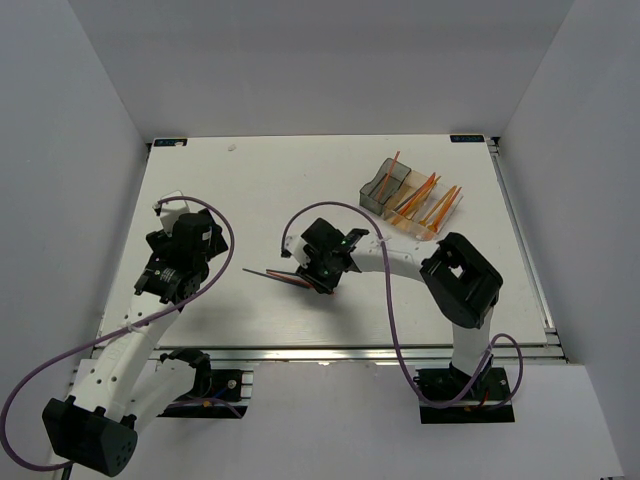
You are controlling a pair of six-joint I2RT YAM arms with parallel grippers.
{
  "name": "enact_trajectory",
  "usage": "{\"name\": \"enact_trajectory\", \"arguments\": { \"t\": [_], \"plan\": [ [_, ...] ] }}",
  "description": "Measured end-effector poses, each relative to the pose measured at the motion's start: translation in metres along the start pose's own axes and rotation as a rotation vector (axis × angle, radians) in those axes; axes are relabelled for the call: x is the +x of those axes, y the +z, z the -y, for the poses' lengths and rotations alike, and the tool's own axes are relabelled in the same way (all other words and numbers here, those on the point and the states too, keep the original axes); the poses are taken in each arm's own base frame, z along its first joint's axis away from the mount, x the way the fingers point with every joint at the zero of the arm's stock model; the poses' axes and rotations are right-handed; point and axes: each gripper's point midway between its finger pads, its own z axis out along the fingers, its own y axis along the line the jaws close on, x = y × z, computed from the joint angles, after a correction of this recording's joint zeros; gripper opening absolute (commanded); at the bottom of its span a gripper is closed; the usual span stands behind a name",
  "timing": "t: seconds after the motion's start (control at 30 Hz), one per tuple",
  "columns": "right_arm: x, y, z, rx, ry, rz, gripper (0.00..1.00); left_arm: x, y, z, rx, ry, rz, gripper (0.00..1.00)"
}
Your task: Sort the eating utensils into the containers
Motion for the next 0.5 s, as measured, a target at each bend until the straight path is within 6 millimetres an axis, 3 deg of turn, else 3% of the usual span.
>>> {"name": "enact_trajectory", "arguments": {
  "t": [0.07, 0.27, 0.5],
  "plan": [
    [0.0066, 0.0013, -0.0013, 0.001, 0.001, -0.017, 0.37, 0.0001, 0.0, 0.0002, 0.001, 0.0, -0.001, 0.98],
    [0.0059, 0.0021, 0.0024, 0.042, -0.004, -0.019, 0.2, 0.0003, 0.0, 0.0004, 0.002, 0.0, -0.002, 0.98],
    [0.004, 0.0031, 0.0059, 0.108, -0.017, -0.021, 0.1, 0.0004, 0.0, 0.0007, 0.004, 0.003, -0.002, 0.98]
  ]
}}
